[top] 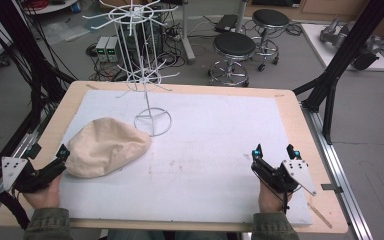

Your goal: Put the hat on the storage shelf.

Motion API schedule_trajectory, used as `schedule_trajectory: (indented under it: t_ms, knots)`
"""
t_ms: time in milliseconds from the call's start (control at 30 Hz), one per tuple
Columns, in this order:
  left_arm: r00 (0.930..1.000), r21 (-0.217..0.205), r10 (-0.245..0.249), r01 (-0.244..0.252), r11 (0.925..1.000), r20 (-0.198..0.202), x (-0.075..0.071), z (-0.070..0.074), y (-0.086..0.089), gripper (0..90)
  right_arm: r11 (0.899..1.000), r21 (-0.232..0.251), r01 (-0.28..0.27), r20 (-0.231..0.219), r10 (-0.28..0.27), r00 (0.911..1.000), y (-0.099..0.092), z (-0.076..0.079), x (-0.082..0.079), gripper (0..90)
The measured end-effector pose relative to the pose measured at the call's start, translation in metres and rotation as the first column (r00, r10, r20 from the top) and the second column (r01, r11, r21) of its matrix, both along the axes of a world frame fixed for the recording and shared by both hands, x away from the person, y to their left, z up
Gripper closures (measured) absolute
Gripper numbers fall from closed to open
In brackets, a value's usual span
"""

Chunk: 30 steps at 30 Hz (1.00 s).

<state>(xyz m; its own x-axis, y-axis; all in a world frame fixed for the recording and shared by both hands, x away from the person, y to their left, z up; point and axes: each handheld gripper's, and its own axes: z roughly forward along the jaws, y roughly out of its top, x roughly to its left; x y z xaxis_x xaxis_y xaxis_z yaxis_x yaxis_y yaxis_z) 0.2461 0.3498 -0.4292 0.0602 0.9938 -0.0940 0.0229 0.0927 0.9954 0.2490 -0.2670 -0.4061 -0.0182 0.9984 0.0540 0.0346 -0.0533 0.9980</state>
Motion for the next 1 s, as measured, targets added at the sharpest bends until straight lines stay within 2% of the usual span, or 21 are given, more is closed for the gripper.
schedule_trajectory:
  t_ms: [133, 267, 433, 1000]
  knots:
    - [1.0000, -0.001, -0.002, 0.002, 1.0000, 0.002, 0.0000, 0.0001, -0.0003, 16.7, 1.000, -0.006, 0.001, 0.003, -0.001, 1.0000, -0.0007, 0.0000, -0.0001, 6.5]
    - [0.9999, -0.031, -0.014, 0.015, 0.9994, 0.004, -0.0002, -0.0006, 0.0016, 16.6, 1.000, 0.004, -0.003, -0.003, 0.003, 1.0000, -0.0004, -0.0001, 0.0000, 6.5]
    - [0.9999, -0.047, -0.009, 0.009, 0.9989, 0.006, -0.0008, -0.0010, 0.0037, 16.7, 1.000, 0.011, -0.012, 0.002, 0.012, 0.9999, -0.0005, 0.0001, -0.0006, 6.5]
    - [0.9998, -0.016, 0.001, -0.001, 0.9999, 0.021, -0.0001, 0.0042, 0.0031, 16.6, 1.000, 0.013, -0.014, -0.006, 0.014, 0.9999, -0.0003, -0.0002, -0.0007, 6.5]
